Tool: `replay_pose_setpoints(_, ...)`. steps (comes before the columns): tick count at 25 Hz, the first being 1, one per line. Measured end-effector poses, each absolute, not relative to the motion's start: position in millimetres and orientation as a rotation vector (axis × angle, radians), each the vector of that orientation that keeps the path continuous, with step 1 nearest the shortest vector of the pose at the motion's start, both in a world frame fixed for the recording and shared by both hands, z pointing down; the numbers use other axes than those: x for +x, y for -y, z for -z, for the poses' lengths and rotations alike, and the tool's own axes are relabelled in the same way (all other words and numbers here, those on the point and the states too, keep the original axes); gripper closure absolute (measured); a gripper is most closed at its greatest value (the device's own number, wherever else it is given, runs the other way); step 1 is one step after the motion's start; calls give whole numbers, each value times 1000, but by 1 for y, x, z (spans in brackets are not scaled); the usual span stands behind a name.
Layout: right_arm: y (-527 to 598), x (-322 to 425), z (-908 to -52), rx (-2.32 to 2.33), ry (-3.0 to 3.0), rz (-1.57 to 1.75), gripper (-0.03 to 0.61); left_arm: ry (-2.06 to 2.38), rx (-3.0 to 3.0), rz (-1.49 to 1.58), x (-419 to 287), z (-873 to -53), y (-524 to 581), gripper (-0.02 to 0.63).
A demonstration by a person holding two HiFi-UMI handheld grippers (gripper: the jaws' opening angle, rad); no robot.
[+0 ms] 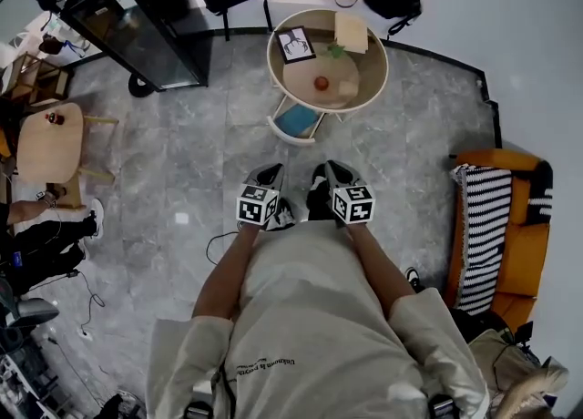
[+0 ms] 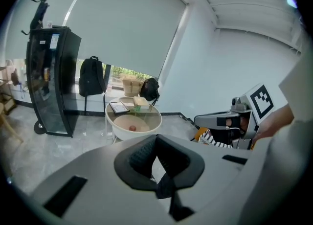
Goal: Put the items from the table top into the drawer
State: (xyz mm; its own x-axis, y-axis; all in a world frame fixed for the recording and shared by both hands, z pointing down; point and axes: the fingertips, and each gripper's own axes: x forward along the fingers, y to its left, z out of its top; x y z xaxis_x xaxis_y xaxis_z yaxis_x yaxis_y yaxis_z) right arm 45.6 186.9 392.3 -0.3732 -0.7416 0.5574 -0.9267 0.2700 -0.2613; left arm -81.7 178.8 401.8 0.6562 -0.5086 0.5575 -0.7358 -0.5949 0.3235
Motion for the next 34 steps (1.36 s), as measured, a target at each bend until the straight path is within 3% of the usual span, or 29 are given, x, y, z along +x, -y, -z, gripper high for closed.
replay_pose_setpoints(34,-194,41,-403,1517,2197,-840,545,993,2304,-541,-97,-409,-180,594)
